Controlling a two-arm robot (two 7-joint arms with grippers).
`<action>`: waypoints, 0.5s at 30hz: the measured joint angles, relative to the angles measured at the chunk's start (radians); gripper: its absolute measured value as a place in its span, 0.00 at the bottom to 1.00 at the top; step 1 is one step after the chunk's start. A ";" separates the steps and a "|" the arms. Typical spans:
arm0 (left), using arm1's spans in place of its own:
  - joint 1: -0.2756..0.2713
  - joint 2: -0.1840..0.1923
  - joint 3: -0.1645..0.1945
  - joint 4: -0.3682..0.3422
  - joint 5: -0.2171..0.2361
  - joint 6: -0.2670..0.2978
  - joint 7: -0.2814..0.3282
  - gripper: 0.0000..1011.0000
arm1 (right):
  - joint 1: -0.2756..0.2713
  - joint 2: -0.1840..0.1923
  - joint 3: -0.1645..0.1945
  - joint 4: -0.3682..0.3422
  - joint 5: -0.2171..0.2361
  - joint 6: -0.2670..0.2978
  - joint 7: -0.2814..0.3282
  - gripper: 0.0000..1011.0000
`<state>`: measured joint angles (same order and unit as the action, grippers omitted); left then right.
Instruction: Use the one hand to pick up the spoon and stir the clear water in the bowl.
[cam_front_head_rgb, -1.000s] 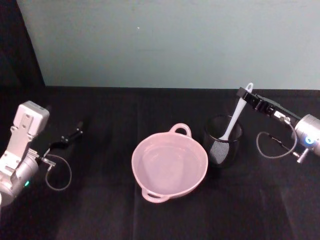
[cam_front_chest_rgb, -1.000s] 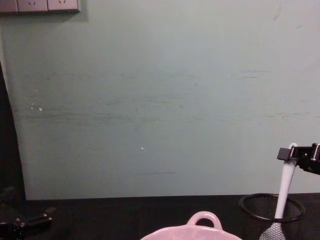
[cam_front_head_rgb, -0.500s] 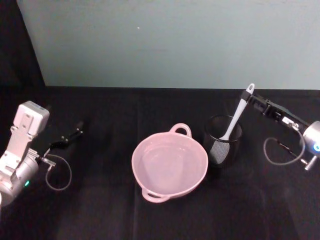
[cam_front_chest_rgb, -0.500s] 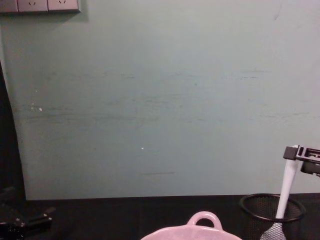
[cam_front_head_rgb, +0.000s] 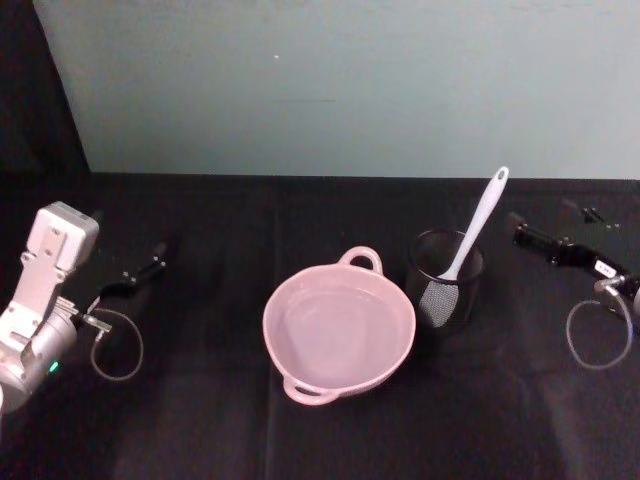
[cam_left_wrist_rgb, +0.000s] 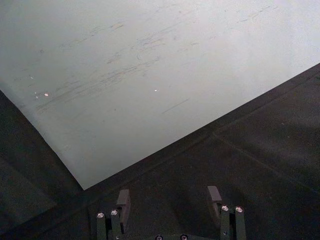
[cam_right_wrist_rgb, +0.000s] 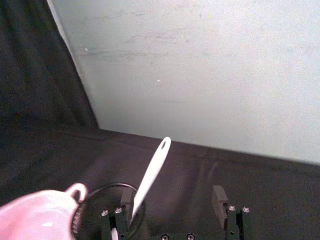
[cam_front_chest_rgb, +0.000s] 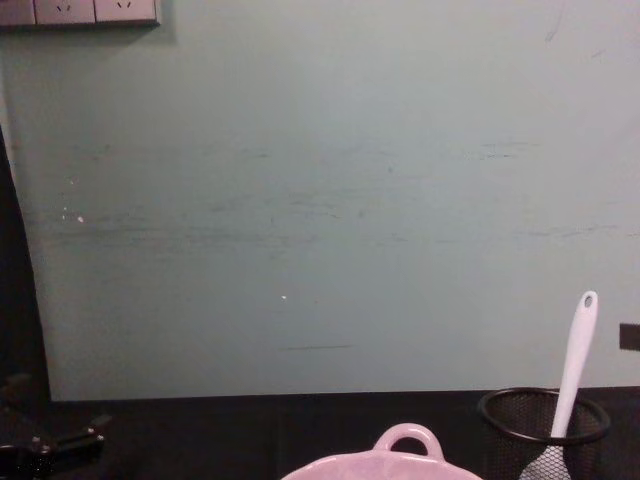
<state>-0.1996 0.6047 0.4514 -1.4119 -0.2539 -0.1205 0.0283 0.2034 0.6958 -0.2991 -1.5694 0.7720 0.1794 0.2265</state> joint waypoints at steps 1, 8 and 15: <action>0.000 0.000 0.000 0.000 0.000 0.000 0.000 0.99 | -0.005 0.002 -0.007 -0.004 -0.046 -0.031 -0.017 0.99; 0.000 0.000 0.000 0.000 0.000 0.000 0.000 0.99 | -0.009 -0.029 -0.022 0.056 -0.163 -0.168 -0.041 0.99; 0.000 0.000 0.000 0.000 0.000 0.000 0.000 0.99 | 0.040 -0.096 -0.039 0.238 -0.201 -0.284 0.035 0.99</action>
<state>-0.1995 0.6047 0.4514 -1.4120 -0.2539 -0.1205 0.0283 0.2432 0.6002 -0.3385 -1.3319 0.5706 -0.1046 0.2610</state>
